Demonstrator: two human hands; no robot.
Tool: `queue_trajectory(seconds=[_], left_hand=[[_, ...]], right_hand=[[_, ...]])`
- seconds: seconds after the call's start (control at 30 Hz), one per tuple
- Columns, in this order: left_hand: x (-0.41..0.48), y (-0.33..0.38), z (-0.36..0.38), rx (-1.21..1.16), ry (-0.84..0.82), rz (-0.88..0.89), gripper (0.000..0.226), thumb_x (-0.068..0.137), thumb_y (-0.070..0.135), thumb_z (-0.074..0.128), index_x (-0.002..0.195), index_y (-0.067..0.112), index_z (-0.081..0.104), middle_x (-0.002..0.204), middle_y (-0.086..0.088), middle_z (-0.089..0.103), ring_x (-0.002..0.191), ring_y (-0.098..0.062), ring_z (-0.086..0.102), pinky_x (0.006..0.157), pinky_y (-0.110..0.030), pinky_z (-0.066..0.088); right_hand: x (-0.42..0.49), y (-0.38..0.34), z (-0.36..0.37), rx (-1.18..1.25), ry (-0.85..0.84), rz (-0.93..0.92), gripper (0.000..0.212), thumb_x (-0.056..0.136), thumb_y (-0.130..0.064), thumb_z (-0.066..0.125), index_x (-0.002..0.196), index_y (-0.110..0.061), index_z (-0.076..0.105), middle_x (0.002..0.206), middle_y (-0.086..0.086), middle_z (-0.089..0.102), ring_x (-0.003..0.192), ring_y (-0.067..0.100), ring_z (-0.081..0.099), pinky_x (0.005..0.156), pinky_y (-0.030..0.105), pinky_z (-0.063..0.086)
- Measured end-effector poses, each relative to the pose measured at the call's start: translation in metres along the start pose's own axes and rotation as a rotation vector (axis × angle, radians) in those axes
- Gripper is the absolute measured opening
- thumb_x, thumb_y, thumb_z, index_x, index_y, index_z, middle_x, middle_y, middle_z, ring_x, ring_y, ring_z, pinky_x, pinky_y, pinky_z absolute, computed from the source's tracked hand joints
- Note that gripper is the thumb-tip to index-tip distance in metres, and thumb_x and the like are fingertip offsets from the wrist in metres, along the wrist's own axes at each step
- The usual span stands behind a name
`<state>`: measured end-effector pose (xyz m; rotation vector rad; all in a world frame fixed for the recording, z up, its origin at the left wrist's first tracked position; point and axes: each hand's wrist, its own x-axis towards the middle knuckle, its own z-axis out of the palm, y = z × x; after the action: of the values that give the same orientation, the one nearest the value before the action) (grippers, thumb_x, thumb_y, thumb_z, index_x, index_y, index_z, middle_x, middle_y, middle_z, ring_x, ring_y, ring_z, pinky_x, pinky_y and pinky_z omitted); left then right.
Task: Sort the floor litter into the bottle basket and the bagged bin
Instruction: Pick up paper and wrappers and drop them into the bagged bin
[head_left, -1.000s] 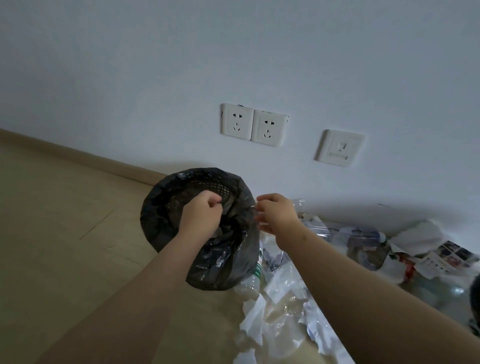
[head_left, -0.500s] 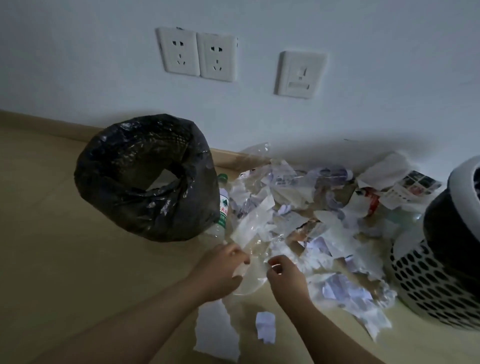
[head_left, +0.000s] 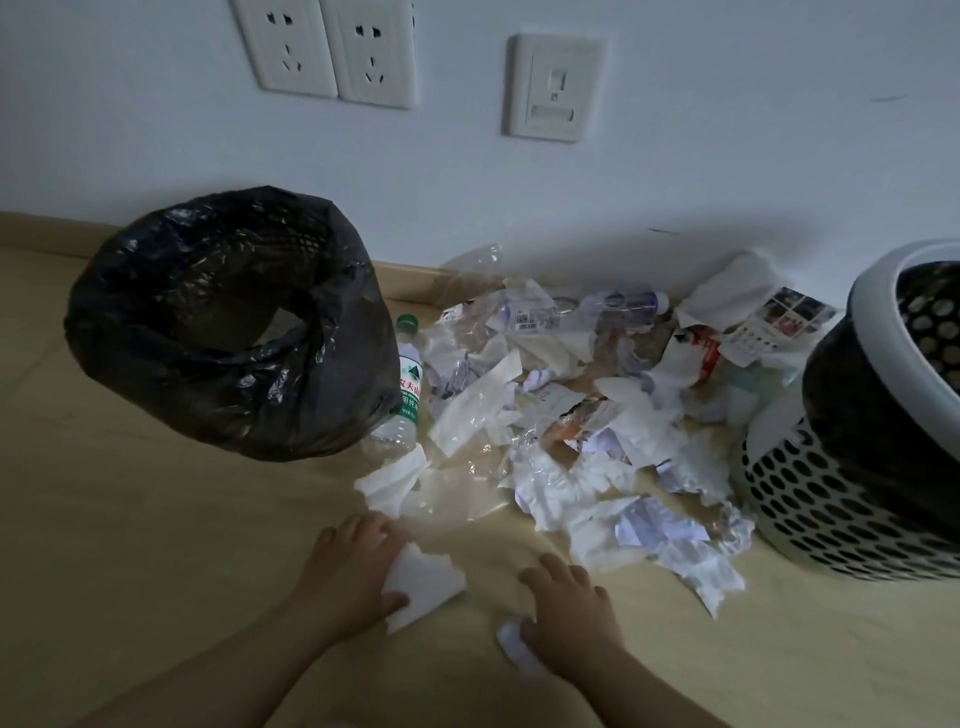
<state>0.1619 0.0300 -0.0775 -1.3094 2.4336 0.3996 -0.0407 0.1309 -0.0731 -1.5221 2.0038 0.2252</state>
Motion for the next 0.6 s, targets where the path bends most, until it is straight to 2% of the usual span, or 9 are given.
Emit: queue_trajectory(seconds=[0.07, 0.13, 0.2, 0.27, 0.33, 0.4, 0.47, 0.53, 0.6], left_hand=[[0.003, 0.008, -0.003, -0.023, 0.058, -0.026, 0.065, 0.061, 0.056, 0.073, 0.117, 0.029, 0.057, 0.118, 0.0, 0.052, 0.107, -0.025, 0.054, 0.085, -0.037, 0.044], [0.014, 0.011, 0.002, 0.043, 0.188, 0.029, 0.064, 0.028, 0.054, 0.084, 0.085, 0.027, 0.07, 0.081, 0.0, 0.06, 0.07, -0.023, 0.061, 0.062, -0.032, 0.05], [0.024, 0.019, -0.003, 0.104, 0.272, 0.063, 0.057, 0.022, 0.047, 0.085, 0.071, 0.024, 0.068, 0.067, -0.001, 0.056, 0.057, -0.023, 0.056, 0.057, -0.03, 0.046], [0.032, 0.024, -0.014, 0.146, 0.304, 0.092, 0.048, 0.027, 0.043, 0.084, 0.065, 0.021, 0.064, 0.064, -0.003, 0.054, 0.057, -0.023, 0.053, 0.063, -0.031, 0.036], [0.036, 0.031, -0.028, 0.182, 0.312, 0.123, 0.042, 0.035, 0.04, 0.084, 0.067, 0.022, 0.064, 0.07, -0.004, 0.056, 0.064, -0.024, 0.054, 0.068, -0.033, 0.028], [0.039, 0.038, -0.037, 0.225, 0.281, 0.179, 0.039, 0.059, 0.043, 0.077, 0.091, 0.024, 0.067, 0.107, -0.01, 0.058, 0.095, -0.029, 0.054, 0.086, -0.039, 0.029], [0.048, 0.04, -0.035, 0.194, 0.133, 0.207, 0.042, 0.086, 0.043, 0.053, 0.126, 0.028, 0.051, 0.151, -0.009, 0.022, 0.132, -0.032, 0.029, 0.107, -0.045, 0.019], [0.05, 0.042, -0.036, 0.035, -0.116, 0.149, 0.053, 0.091, 0.048, 0.045, 0.14, 0.033, 0.033, 0.158, -0.002, -0.004, 0.141, -0.031, 0.016, 0.111, -0.044, 0.02], [0.053, 0.039, -0.029, -0.116, -0.239, 0.102, 0.061, 0.09, 0.054, 0.046, 0.144, 0.037, 0.024, 0.158, 0.001, -0.012, 0.142, -0.03, 0.019, 0.11, -0.043, 0.026]], right_hand=[[0.008, 0.002, -0.011, 0.011, 0.106, 0.039, 0.039, 0.091, -0.023, 0.046, 0.13, -0.026, 0.047, 0.138, -0.001, 0.041, 0.126, 0.021, 0.041, 0.098, 0.029, 0.036], [0.018, 0.0, -0.026, 0.063, 0.318, 0.073, 0.032, 0.086, -0.014, 0.051, 0.117, -0.016, 0.057, 0.12, 0.008, 0.051, 0.112, 0.029, 0.05, 0.089, 0.034, 0.041], [0.03, -0.005, -0.045, 0.102, 0.582, 0.054, 0.026, 0.068, -0.005, 0.069, 0.093, -0.007, 0.064, 0.092, 0.014, 0.058, 0.085, 0.036, 0.059, 0.071, 0.04, 0.048], [0.038, -0.011, -0.065, 0.078, 0.726, 0.018, 0.04, 0.05, -0.002, 0.078, 0.088, -0.009, 0.065, 0.085, 0.014, 0.06, 0.073, 0.034, 0.061, 0.063, 0.041, 0.051], [0.043, -0.022, -0.082, 0.077, 0.691, -0.028, 0.053, 0.066, -0.01, 0.071, 0.117, -0.017, 0.057, 0.123, 0.016, 0.051, 0.107, 0.037, 0.053, 0.089, 0.045, 0.045], [0.05, -0.027, -0.091, 0.066, 0.482, -0.028, 0.063, 0.081, -0.023, 0.059, 0.138, -0.032, 0.033, 0.153, 0.007, 0.014, 0.137, 0.032, 0.023, 0.109, 0.043, 0.026], [0.055, -0.029, -0.092, 0.066, 0.31, -0.039, 0.068, 0.083, -0.03, 0.059, 0.141, -0.038, 0.024, 0.157, 0.001, -0.002, 0.142, 0.031, 0.011, 0.113, 0.045, 0.02], [0.056, -0.029, -0.084, 0.136, 0.171, -0.056, 0.071, 0.082, -0.034, 0.061, 0.142, -0.04, 0.024, 0.157, -0.002, 0.0, 0.143, 0.03, 0.012, 0.113, 0.047, 0.02], [0.053, -0.024, -0.069, 0.16, 0.047, -0.058, 0.07, 0.082, -0.035, 0.061, 0.143, -0.04, 0.026, 0.158, -0.003, 0.005, 0.143, 0.029, 0.014, 0.113, 0.047, 0.021]])
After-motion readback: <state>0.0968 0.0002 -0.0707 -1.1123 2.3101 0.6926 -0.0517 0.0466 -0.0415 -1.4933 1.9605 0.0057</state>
